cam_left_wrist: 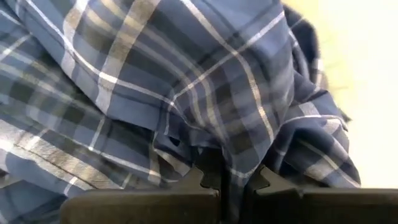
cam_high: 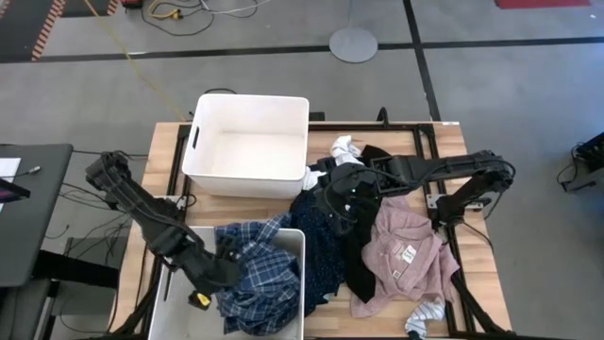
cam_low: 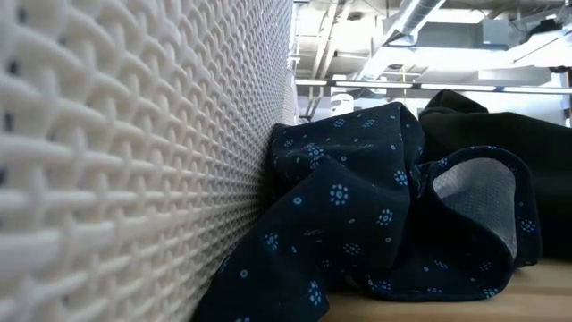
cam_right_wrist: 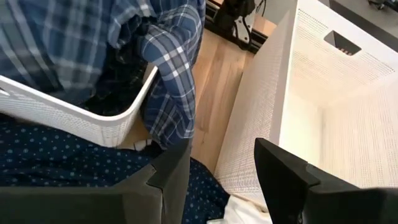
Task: Sort clothes
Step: Put the blue pants into the bottom white laundry organizer
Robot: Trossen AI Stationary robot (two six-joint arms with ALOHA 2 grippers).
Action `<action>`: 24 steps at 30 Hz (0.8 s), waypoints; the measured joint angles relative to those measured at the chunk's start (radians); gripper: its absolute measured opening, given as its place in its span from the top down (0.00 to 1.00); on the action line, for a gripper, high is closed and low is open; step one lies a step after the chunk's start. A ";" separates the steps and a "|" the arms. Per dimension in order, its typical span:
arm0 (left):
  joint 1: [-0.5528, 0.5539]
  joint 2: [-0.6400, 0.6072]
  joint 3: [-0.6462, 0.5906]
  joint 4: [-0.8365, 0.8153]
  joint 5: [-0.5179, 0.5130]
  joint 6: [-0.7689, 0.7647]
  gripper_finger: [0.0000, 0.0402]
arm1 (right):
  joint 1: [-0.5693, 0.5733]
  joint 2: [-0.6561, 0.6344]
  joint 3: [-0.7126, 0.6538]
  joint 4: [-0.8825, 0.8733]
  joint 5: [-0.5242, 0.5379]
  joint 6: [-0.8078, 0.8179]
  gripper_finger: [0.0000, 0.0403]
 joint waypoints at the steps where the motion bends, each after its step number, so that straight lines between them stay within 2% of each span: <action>1: 0.003 0.013 0.000 -0.001 0.000 -0.007 1.00 | 0.001 0.000 0.000 0.000 -0.003 0.000 0.52; 8: 0.016 0.114 0.000 -0.018 -0.003 -0.054 0.99 | 0.015 0.000 0.000 -0.021 -0.021 -0.016 0.52; 13: 0.021 0.179 0.000 -0.024 -0.035 -0.101 0.92 | 0.015 0.000 -0.002 -0.018 -0.077 -0.025 0.52; 17: 0.021 0.200 0.000 -0.036 -0.067 -0.132 0.81 | 0.015 0.002 -0.037 0.022 -0.092 -0.043 0.52; 24: 0.021 0.199 0.000 -0.027 -0.112 -0.185 0.54 | 0.002 0.001 -0.098 0.085 -0.123 -0.054 0.52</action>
